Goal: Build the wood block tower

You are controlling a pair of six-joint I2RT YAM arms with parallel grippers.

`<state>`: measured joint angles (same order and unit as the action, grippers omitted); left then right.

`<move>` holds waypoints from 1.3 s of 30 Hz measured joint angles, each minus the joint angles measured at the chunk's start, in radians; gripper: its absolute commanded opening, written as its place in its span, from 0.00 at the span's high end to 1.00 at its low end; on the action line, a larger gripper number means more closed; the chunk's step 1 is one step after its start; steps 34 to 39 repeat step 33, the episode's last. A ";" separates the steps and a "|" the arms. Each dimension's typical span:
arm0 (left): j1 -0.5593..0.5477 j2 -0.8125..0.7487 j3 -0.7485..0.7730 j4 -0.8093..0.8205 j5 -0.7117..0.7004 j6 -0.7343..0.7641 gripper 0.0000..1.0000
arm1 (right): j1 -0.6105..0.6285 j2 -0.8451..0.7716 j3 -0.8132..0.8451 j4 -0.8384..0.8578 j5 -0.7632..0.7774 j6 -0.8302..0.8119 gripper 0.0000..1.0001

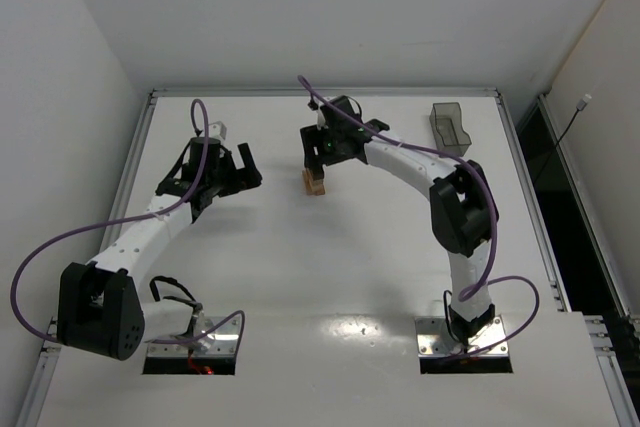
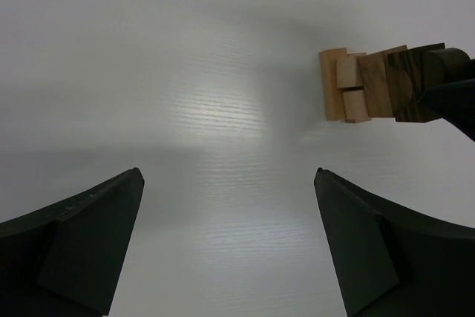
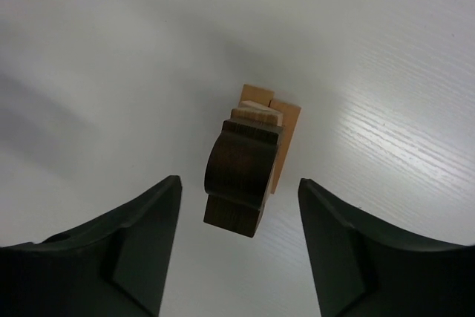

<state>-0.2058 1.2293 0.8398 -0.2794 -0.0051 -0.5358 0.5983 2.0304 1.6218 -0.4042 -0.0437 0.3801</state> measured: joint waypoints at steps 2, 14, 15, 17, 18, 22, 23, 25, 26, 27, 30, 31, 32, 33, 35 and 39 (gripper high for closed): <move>0.000 0.000 0.000 0.000 0.002 0.000 0.00 | 0.000 0.000 -0.004 0.001 -0.005 -0.006 0.32; 0.000 -0.001 -0.002 0.006 0.006 0.002 0.00 | 0.007 -0.130 -0.191 0.071 -0.032 -0.106 0.17; 0.000 -0.001 -0.005 0.007 0.010 0.004 0.00 | 0.008 -0.157 -0.211 0.071 -0.028 -0.117 0.17; 0.001 -0.001 -0.009 0.007 0.023 0.024 0.00 | 0.008 -0.266 -0.286 0.090 0.011 -0.159 0.16; 0.001 -0.001 -0.010 0.007 0.027 0.036 0.00 | 0.008 -0.326 -0.320 0.097 0.039 -0.184 0.15; 0.002 0.010 -0.002 -0.003 0.018 0.112 0.00 | -0.063 -0.568 -0.454 0.127 0.124 -0.270 0.12; 0.002 0.027 0.010 -0.010 0.003 0.130 0.00 | -0.110 -0.623 -0.491 0.132 0.139 -0.284 0.12; 0.003 0.077 0.029 -0.011 -0.034 0.164 0.00 | -0.224 -0.703 -0.558 0.129 0.172 -0.314 0.12; 0.003 0.105 0.034 -0.010 -0.055 0.178 0.00 | -0.280 -0.732 -0.597 0.133 0.186 -0.333 0.12; 0.003 0.131 0.034 -0.011 -0.074 0.191 0.00 | -0.334 -0.754 -0.636 0.134 0.197 -0.349 0.12; 0.007 0.177 0.033 -0.029 -0.112 0.214 0.00 | -0.435 -0.801 -0.772 0.099 0.204 -0.390 0.12; 0.011 0.180 0.032 -0.030 -0.120 0.218 0.00 | -0.447 -0.814 -0.819 0.080 0.195 -0.403 0.12; 0.013 0.180 0.032 -0.029 -0.125 0.220 0.00 | -0.453 -0.822 -0.848 0.066 0.190 -0.412 0.12; 0.014 0.180 0.032 -0.026 -0.129 0.221 0.00 | -0.459 -0.833 -0.884 0.050 0.181 -0.421 0.12; 0.014 0.180 0.032 -0.026 -0.129 0.221 0.00 | -0.459 -0.833 -0.884 0.050 0.181 -0.421 0.12; 0.014 0.180 0.032 -0.026 -0.129 0.221 0.00 | -0.459 -0.833 -0.884 0.050 0.181 -0.421 0.12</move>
